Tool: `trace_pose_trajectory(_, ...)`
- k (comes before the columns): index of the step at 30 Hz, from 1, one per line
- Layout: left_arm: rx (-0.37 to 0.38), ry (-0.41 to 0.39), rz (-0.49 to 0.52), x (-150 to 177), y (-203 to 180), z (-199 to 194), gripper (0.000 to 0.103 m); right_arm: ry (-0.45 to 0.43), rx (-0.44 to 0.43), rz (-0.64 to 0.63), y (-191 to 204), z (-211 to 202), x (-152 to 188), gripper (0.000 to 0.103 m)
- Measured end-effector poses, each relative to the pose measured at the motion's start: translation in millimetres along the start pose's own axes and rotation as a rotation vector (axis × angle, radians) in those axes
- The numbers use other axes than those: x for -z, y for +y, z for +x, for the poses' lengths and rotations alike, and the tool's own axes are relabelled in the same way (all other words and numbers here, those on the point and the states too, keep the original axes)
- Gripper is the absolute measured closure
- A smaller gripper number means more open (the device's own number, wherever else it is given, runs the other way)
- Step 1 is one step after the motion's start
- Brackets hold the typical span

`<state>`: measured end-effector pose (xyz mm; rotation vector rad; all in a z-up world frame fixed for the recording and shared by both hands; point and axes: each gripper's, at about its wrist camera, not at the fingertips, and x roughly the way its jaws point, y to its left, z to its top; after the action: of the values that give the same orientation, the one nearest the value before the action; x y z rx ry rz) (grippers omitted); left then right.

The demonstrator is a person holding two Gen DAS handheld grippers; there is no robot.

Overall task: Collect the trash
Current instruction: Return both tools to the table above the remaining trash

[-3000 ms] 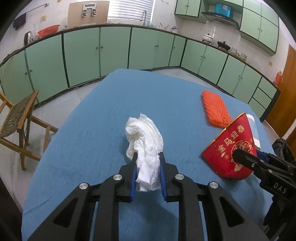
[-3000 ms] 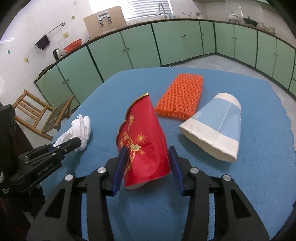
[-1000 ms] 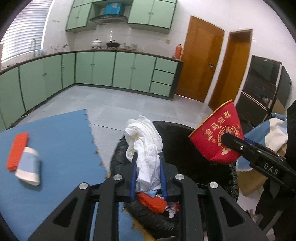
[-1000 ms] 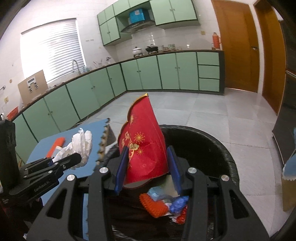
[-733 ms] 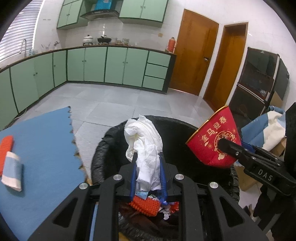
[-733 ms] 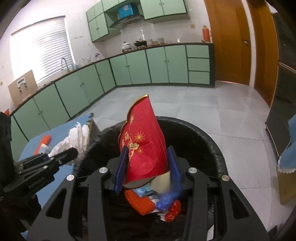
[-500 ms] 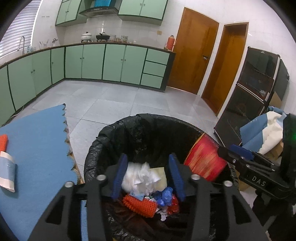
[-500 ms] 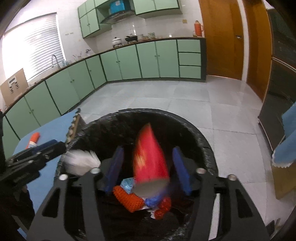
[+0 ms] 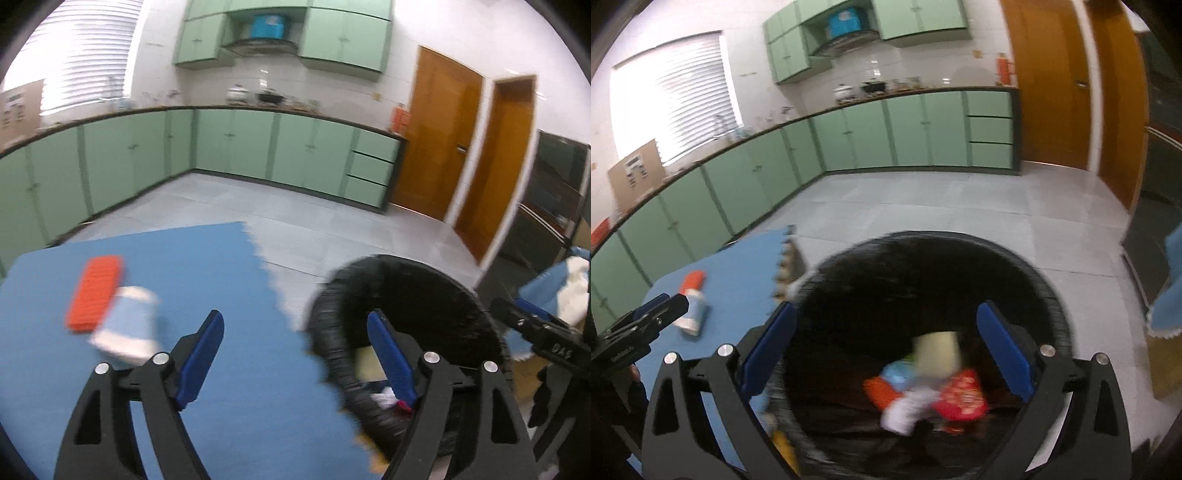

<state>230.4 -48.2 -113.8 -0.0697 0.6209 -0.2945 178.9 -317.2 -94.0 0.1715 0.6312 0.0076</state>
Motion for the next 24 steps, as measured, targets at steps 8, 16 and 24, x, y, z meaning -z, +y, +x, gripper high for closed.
trace_pose_trajectory(8,-0.222,-0.031,-0.077,13,100,-47,0.024,0.014,-0.143,-0.124,112,28,-2,0.007)
trace_pose_trajectory(16,-0.340,-0.027,-0.122,29,162,-61,0.024,0.042,-0.211,-0.191,186,65,-4,0.008)
trace_pose_trajectory(24,-0.393,-0.003,-0.171,48,201,-63,0.024,0.095,-0.230,-0.258,244,107,8,0.008)
